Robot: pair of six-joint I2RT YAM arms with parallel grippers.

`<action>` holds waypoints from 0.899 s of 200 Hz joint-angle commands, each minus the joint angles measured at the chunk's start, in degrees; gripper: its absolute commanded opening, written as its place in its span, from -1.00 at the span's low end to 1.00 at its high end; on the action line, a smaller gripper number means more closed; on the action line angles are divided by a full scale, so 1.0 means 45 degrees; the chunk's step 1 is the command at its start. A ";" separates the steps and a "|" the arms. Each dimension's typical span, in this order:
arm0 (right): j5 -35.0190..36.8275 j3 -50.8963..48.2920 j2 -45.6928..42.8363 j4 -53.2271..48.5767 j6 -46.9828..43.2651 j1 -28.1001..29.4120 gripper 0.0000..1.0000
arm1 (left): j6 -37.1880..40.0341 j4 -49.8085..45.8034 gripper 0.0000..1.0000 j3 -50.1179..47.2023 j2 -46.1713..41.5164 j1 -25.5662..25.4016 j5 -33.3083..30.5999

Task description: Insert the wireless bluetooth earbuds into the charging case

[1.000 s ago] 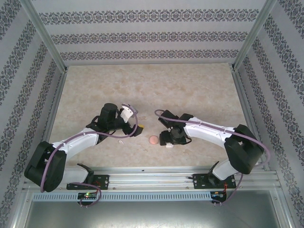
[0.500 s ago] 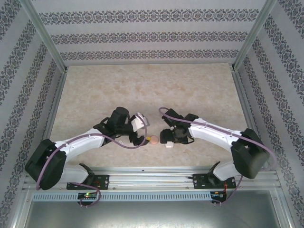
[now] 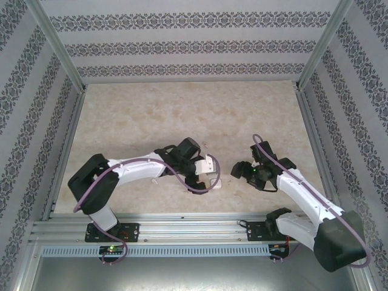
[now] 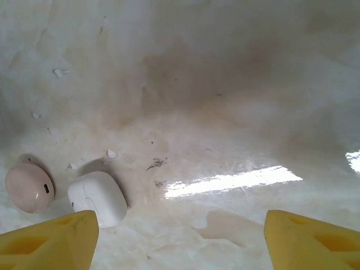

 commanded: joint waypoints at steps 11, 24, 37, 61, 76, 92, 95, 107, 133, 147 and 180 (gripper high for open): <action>-0.1060 -0.0553 -0.0359 -0.0109 -0.0386 -0.0869 0.55 | 0.0867 -0.1933 0.74 0.1434 0.1345 -0.0578 -0.0291; -0.1314 -0.0766 -0.0395 -0.0003 -0.0414 -0.1092 0.54 | 0.0828 -0.1956 0.72 0.1792 0.1832 -0.0692 -0.0337; -0.1570 -0.0980 -0.0446 0.0184 -0.0365 -0.1227 0.54 | 0.0710 -0.2028 0.70 0.2084 0.2246 -0.0791 -0.0385; -0.1859 -0.1217 -0.0536 0.0408 -0.0311 -0.1368 0.54 | 0.0476 -0.2203 0.68 0.2549 0.2842 -0.0927 -0.0517; -0.1937 -0.1256 -0.0529 0.0450 -0.0331 -0.1436 0.53 | 0.0371 -0.2247 0.67 0.2806 0.3107 -0.1025 -0.0762; -0.2015 -0.1310 -0.0524 0.0532 -0.0304 -0.1476 0.53 | 0.0111 -0.2268 0.63 0.3071 0.3373 -0.1137 -0.1131; -0.2025 -0.1319 -0.0524 0.0544 -0.0288 -0.1493 0.53 | 0.0068 -0.2268 0.62 0.3108 0.3421 -0.1154 -0.1225; -0.2145 -0.1409 -0.0571 0.0687 -0.0203 -0.1508 0.53 | -0.0043 -0.2252 0.59 0.3233 0.3589 -0.1239 -0.1576; -0.2357 -0.1644 -0.0622 0.0944 -0.0024 -0.1540 0.52 | -0.0111 -0.2069 0.53 0.3235 0.3835 -0.1343 -0.2252; -0.2472 -0.1703 -0.0613 0.1052 -0.0014 -0.1554 0.52 | -0.0123 -0.1923 0.46 0.3221 0.3915 -0.1343 -0.2413; -0.3169 -0.1861 -0.0275 0.1673 -0.0141 -0.1632 0.53 | -0.0266 -0.1355 0.25 0.2892 0.3926 -0.1343 -0.2442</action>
